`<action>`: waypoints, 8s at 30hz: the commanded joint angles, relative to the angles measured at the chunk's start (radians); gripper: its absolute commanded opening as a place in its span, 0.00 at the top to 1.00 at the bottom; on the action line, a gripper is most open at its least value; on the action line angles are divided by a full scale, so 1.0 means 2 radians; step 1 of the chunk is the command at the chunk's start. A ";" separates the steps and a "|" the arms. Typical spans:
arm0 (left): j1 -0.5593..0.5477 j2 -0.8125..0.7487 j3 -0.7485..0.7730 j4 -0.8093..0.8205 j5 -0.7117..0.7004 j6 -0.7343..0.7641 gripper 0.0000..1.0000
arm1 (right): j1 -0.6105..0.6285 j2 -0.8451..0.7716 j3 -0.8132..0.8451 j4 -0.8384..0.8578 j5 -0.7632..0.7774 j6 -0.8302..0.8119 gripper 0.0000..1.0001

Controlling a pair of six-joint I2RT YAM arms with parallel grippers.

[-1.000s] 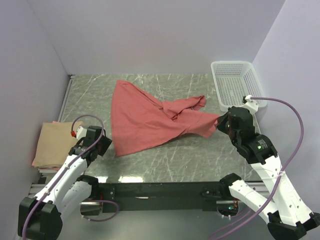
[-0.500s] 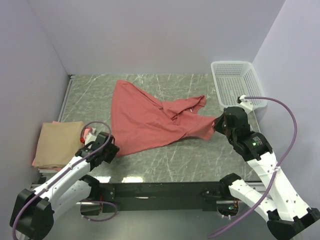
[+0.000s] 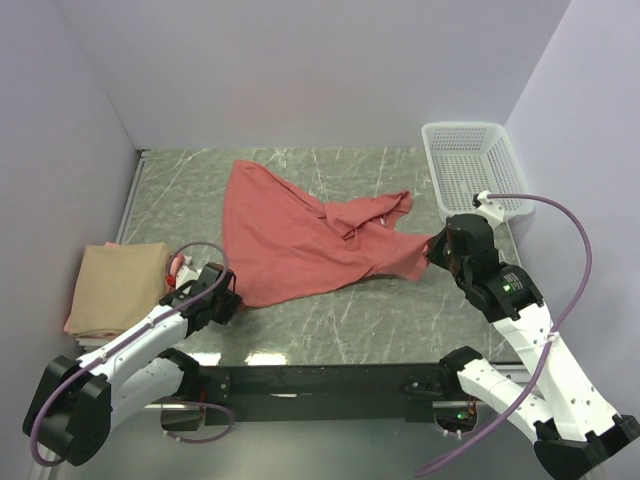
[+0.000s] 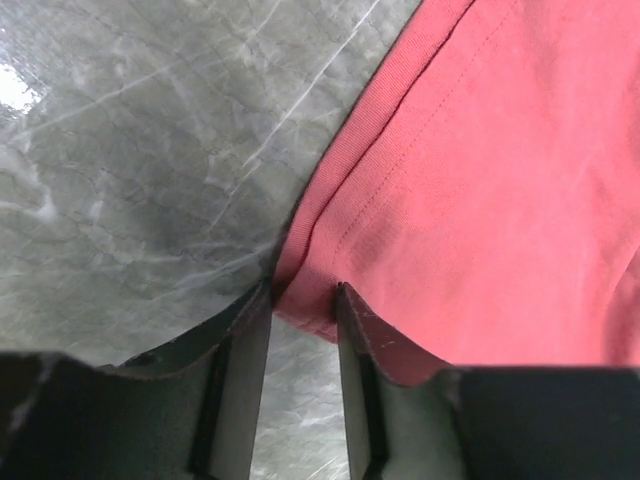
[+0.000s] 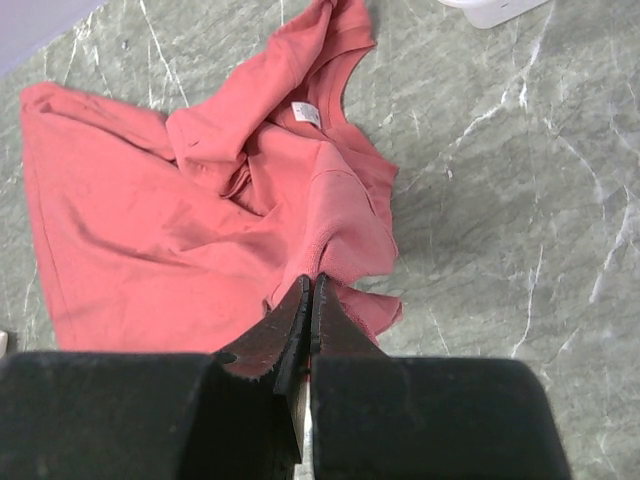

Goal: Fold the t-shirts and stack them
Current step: Flatten the tshirt out, then fold the tshirt

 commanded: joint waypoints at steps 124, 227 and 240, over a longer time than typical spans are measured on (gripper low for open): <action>0.343 0.062 0.319 0.003 0.120 0.258 1.00 | 0.057 0.063 -0.117 0.124 -0.047 0.087 1.00; 0.374 0.144 0.161 0.160 0.247 0.238 1.00 | -0.243 0.178 -0.100 0.181 -0.218 -0.019 1.00; 0.321 0.308 0.286 0.164 0.216 0.204 0.99 | -0.245 0.300 -0.057 0.219 -0.212 -0.012 0.99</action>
